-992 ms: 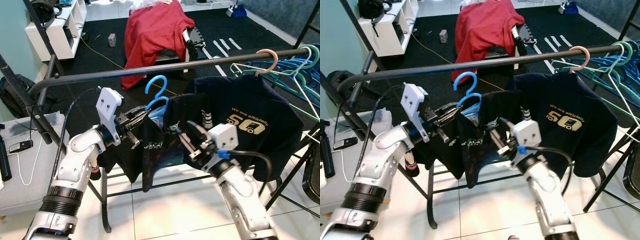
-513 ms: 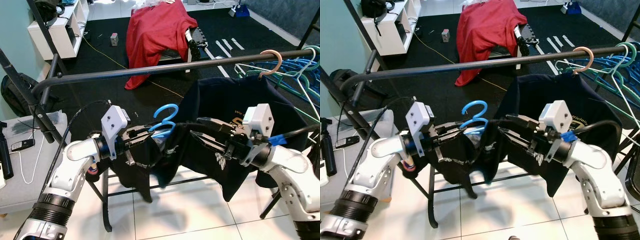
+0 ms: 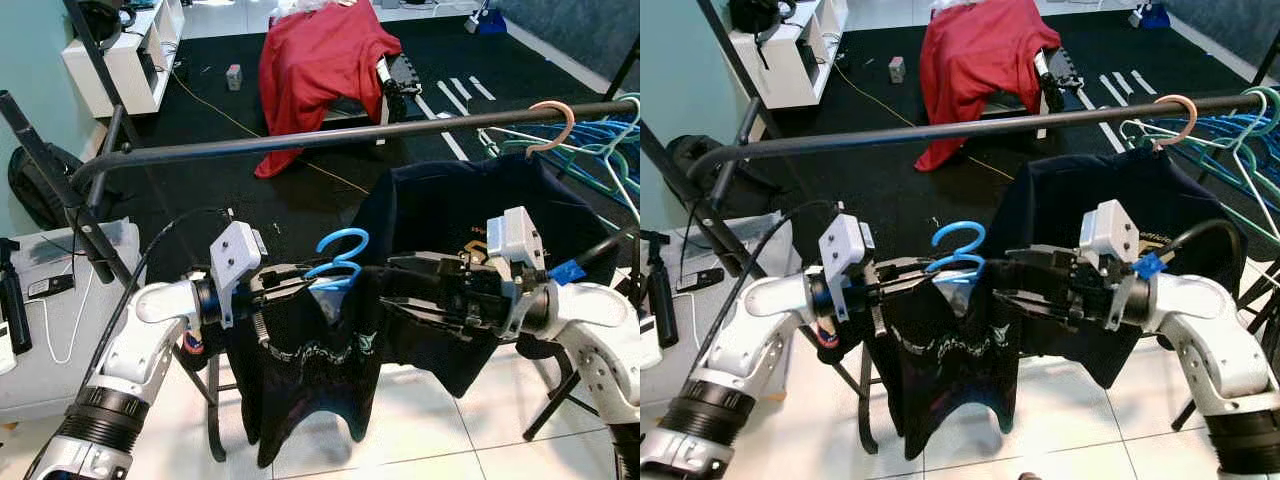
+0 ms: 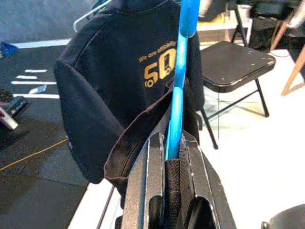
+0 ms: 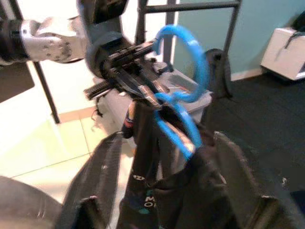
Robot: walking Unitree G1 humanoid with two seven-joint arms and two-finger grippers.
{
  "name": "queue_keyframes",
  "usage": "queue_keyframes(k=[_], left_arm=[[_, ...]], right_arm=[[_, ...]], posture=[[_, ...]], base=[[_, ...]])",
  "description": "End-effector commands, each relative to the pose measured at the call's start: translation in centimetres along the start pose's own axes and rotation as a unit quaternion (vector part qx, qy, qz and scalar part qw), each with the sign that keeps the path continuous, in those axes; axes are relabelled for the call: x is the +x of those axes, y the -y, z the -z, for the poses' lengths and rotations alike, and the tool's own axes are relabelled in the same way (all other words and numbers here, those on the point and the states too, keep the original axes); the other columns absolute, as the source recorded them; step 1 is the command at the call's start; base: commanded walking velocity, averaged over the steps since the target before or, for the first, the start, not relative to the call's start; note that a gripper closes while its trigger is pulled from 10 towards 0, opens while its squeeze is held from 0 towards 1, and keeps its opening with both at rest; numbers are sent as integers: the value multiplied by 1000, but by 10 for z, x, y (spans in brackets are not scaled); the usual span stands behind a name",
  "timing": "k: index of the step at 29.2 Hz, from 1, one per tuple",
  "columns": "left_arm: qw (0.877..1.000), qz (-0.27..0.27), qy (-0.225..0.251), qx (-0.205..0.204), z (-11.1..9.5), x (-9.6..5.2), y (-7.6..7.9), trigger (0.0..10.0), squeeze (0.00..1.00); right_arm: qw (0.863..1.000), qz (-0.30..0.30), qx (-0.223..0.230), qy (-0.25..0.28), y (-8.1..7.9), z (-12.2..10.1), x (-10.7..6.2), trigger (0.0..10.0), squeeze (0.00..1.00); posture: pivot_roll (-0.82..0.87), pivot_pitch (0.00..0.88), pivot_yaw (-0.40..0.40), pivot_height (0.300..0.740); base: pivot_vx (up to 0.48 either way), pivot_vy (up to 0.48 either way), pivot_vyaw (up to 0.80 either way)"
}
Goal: Hang hanger
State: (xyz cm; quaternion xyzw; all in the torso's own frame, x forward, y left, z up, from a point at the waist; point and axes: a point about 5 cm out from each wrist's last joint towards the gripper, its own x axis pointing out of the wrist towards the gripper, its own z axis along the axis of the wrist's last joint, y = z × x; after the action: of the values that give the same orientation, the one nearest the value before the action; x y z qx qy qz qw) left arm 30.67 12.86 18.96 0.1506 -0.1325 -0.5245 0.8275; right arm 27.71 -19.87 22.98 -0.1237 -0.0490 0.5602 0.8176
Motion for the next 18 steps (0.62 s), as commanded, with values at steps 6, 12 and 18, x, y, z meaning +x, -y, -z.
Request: queue_keyframes(k=[6,12,18], left_arm=[[1000,28,11,5,-6,-1,8,0,0],[998,66,12,6,-9,4,17,0,0],[997,70,11,5,-9,5,18,0,0]], right_arm=[[999,-18,39,30,2,-3,-5,10000,1000],[996,-51,56,45,1,-9,0,10000,910],[994,-79,56,45,-3,-14,3,10000,502]], posture=[[-102,158,35,740],[-98,157,35,740],[-100,156,34,740]], base=[[0,0,0],[0,0,0],[0,0,0]])
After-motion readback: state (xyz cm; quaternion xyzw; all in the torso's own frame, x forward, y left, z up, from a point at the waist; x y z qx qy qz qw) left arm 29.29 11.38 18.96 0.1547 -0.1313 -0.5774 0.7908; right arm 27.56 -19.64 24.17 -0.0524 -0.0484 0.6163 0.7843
